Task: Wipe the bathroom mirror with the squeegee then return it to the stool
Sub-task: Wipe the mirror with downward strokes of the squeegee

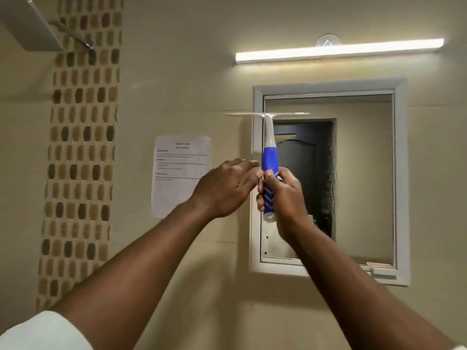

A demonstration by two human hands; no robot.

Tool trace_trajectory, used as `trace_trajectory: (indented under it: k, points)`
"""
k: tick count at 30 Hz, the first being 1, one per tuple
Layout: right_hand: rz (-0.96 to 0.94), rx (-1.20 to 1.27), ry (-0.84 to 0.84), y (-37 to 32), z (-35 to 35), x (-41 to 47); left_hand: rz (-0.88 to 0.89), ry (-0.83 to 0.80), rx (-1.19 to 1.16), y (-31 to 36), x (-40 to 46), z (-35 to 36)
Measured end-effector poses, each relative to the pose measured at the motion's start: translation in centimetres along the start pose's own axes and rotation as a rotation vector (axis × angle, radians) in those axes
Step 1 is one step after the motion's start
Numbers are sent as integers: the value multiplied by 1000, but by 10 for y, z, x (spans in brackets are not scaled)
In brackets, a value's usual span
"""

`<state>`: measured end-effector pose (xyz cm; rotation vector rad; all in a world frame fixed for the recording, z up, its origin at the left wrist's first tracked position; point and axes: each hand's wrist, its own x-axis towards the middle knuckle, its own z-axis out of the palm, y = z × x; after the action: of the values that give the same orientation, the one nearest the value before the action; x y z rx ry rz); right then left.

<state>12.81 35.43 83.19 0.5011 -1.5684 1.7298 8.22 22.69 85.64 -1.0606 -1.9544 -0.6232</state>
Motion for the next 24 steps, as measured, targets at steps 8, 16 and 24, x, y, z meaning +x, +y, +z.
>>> trace_trajectory:
  k: [8,16,24]
  points:
    - [14,-82,104,-19,-41,34,-58,-25,329,-26,12,5]
    - [-10,-118,90,-32,-60,69,-151,-28,374,-46,28,14]
    - [12,-58,97,-24,-68,87,-139,-33,407,-50,30,27]
